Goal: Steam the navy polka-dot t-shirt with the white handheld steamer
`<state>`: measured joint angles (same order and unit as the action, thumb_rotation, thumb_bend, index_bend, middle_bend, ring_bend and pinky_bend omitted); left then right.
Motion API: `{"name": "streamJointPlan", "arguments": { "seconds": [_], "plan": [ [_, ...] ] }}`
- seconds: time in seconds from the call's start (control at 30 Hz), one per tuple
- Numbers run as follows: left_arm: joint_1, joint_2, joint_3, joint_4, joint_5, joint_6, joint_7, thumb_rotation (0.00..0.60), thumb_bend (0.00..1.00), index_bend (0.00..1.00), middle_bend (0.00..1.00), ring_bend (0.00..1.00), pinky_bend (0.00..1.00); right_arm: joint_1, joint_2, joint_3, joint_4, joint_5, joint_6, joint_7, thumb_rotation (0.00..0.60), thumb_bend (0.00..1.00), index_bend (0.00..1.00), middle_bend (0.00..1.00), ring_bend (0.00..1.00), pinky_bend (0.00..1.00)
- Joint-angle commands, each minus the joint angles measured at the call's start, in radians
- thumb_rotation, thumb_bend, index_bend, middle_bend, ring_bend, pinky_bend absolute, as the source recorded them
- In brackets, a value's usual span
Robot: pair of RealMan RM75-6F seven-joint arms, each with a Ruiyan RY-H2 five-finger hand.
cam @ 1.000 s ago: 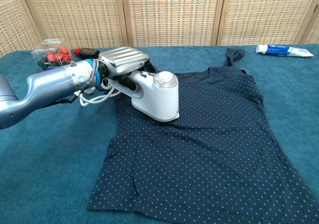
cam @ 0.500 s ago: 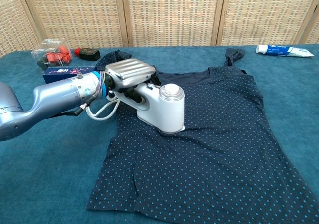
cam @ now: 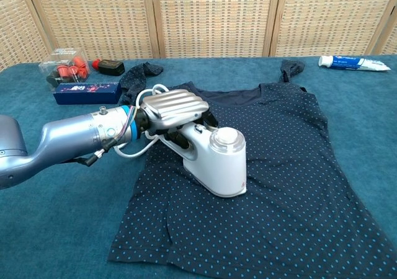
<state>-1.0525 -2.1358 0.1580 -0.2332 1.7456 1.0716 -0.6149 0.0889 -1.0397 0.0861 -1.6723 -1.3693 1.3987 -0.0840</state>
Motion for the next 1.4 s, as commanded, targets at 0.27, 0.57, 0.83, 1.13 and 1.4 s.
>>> {"name": "streamJointPlan", "arguments": {
  "seconds": [0.27, 0.57, 0.83, 1.13, 1.4],
  "plan": [
    [0.012, 0.005, 0.024, 0.043, 0.019, 0.001, 0.035, 0.6, 0.68, 1.0, 0.92, 0.83, 1.0, -0.001, 0.001, -0.001, 0.0, -0.002, 0.002, 0.003, 0.6, 0.0, 0.06, 0.0, 0.0, 0.0],
    [0.04, 0.055, 0.023, 0.084, 0.006, -0.037, 0.048, 0.6, 0.68, 1.0, 0.92, 0.83, 1.0, 0.002, -0.004, -0.002, 0.0, 0.0, -0.004, -0.009, 0.6, 0.0, 0.06, 0.0, 0.0, 0.0],
    [0.062, 0.089, 0.008, 0.087, -0.017, -0.052, 0.04, 0.6, 0.68, 1.0, 0.92, 0.83, 1.0, 0.007, -0.011, -0.003, 0.003, 0.006, -0.013, -0.022, 0.6, 0.0, 0.06, 0.0, 0.0, 0.0],
    [0.074, 0.119, -0.04, 0.079, -0.063, 0.017, 0.011, 0.6, 0.68, 1.0, 0.92, 0.83, 1.0, 0.007, -0.012, -0.005, 0.001, 0.001, -0.013, -0.023, 0.6, 0.0, 0.06, 0.0, 0.0, 0.0],
    [0.118, 0.192, -0.092, 0.087, -0.122, 0.026, 0.014, 0.6, 0.68, 1.0, 0.92, 0.83, 1.0, 0.006, -0.011, -0.014, -0.008, -0.019, -0.008, -0.026, 0.6, 0.0, 0.06, 0.0, 0.0, 0.0]
  ]
}}
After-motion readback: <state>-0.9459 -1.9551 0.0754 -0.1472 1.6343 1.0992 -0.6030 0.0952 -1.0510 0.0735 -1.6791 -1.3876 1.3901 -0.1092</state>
